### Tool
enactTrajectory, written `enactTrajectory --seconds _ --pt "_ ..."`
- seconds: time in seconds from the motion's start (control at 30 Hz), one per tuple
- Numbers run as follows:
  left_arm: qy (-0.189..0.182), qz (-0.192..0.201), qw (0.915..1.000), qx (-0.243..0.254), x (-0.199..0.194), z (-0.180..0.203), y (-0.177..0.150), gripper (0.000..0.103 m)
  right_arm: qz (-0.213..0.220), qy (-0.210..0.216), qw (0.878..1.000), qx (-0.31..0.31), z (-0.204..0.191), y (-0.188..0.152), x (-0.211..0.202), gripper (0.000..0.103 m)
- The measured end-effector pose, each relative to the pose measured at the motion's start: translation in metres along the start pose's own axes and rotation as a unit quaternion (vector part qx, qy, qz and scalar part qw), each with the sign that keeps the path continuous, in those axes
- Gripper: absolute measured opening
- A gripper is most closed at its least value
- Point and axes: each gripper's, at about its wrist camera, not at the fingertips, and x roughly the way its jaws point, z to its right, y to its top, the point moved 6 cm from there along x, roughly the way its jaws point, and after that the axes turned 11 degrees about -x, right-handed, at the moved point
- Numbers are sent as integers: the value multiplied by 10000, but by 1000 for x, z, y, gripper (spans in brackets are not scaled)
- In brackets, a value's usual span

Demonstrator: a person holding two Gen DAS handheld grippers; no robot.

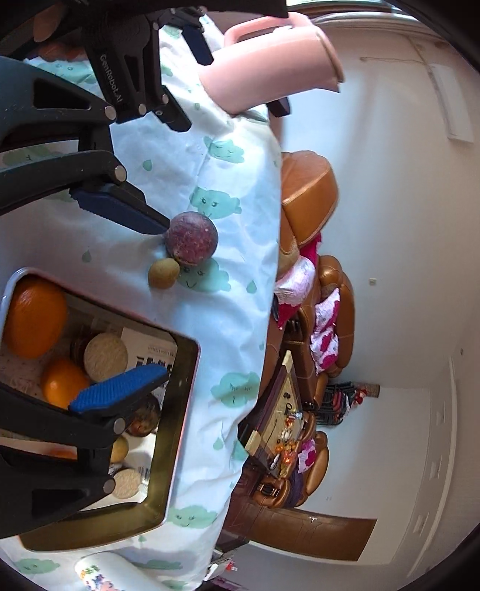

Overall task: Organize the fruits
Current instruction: 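Reach the right tool to the second small yellow fruit and grasp it, then grasp the purple passion fruit with the left tool while the right tool holds the yellow fruit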

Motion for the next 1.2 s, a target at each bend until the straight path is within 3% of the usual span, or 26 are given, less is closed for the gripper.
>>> enactTrajectory --seconds 0.03,0.07,0.3,0.43,0.57,0.73,0.8,0.9,1.0,1.2 --pt "43 -49 10000 -60 3 -5 0 103 -201 35 9996 -177 -4 3 10 49" --pt "62 -97 9999 -109 5 -8 0 103 -388 123 9986 -324 -8 5 20 46" --pt "105 -165 9996 -196 9 -16 0 103 -1419 492 9829 -1067 -28 12 67 45" --pt "76 -191 9996 -188 12 -17 1 103 -1809 463 9722 -1410 -33 8 81 32" --pt "51 -185 9996 -196 13 -19 3 103 -2012 468 9660 -1556 -32 9 83 31" --pt "43 -173 9997 -136 14 -18 2 103 -2117 466 9671 -1328 -24 6 74 28" --pt "-7 -152 9998 -116 13 -16 1 103 -1810 399 9752 -1206 -17 11 60 28" --pt "-266 -95 9995 -118 9 -8 2 103 -945 461 9924 -640 -5 22 21 28" --pt "-617 -83 9980 -100 6 8 3 103 -137 345 9992 -176 7 25 -20 28" --pt "-1136 -390 9927 77 13 66 9 103 800 -839 9932 64 30 19 -60 28"
